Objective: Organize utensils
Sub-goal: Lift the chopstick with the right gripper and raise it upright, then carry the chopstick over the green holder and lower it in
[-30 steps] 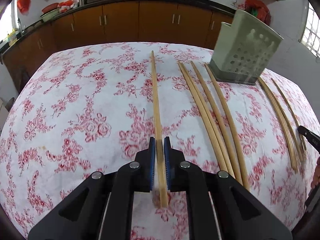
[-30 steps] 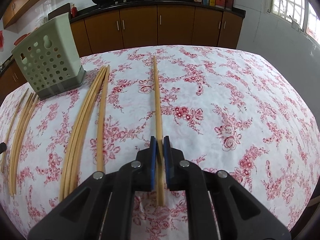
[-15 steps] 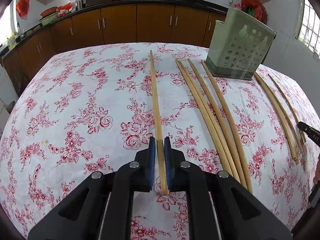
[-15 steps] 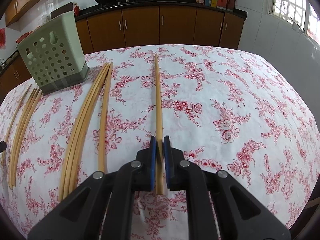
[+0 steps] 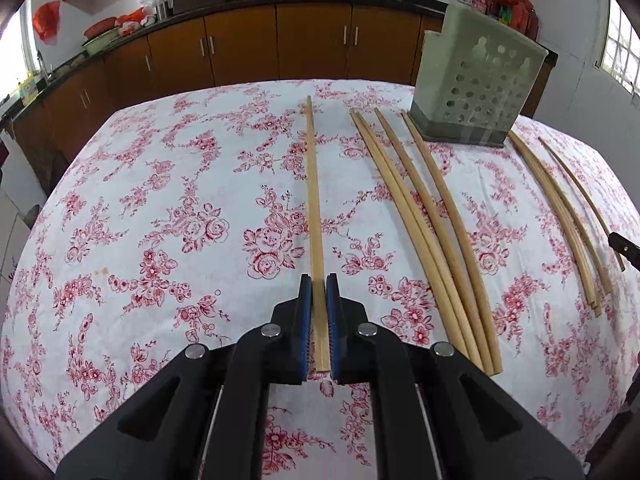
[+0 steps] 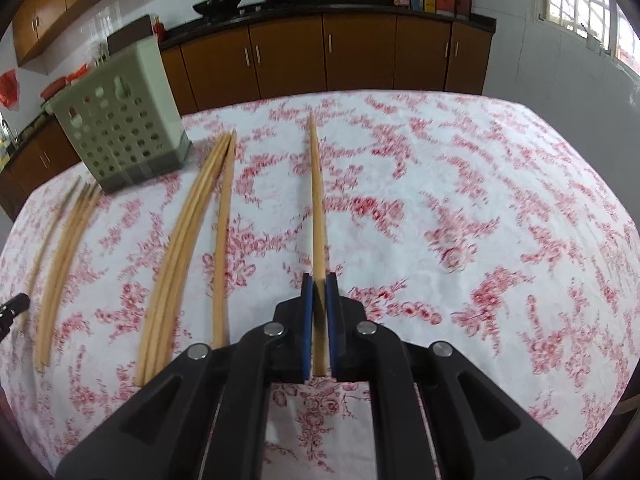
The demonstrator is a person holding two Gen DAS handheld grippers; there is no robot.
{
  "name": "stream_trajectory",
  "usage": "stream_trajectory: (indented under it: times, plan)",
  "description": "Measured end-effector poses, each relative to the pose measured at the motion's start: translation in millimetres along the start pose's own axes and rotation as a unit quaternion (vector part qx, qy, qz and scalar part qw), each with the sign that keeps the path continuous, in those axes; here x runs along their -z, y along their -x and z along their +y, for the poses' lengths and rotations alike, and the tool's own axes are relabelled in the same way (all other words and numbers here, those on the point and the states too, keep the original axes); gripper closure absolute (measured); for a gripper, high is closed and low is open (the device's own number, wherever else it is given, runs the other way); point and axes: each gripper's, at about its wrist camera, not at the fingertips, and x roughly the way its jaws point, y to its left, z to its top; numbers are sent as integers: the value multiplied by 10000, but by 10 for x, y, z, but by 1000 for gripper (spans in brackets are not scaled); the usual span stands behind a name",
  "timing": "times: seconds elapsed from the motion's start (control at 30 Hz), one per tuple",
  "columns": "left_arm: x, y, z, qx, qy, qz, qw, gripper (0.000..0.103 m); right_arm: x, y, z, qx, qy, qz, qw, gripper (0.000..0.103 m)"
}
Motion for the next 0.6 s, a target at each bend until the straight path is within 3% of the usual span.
stream_trajectory:
  times: [0.3,0.6]
  plan:
    - [-187,437,74,62,169,-659,9977,96,-221,489,-94,-83,-157,-798,9967,95]
    - [-545,957,159,276,508,-1568,9859,96,-511,864,-101,-205,-273,-1532,9876,95]
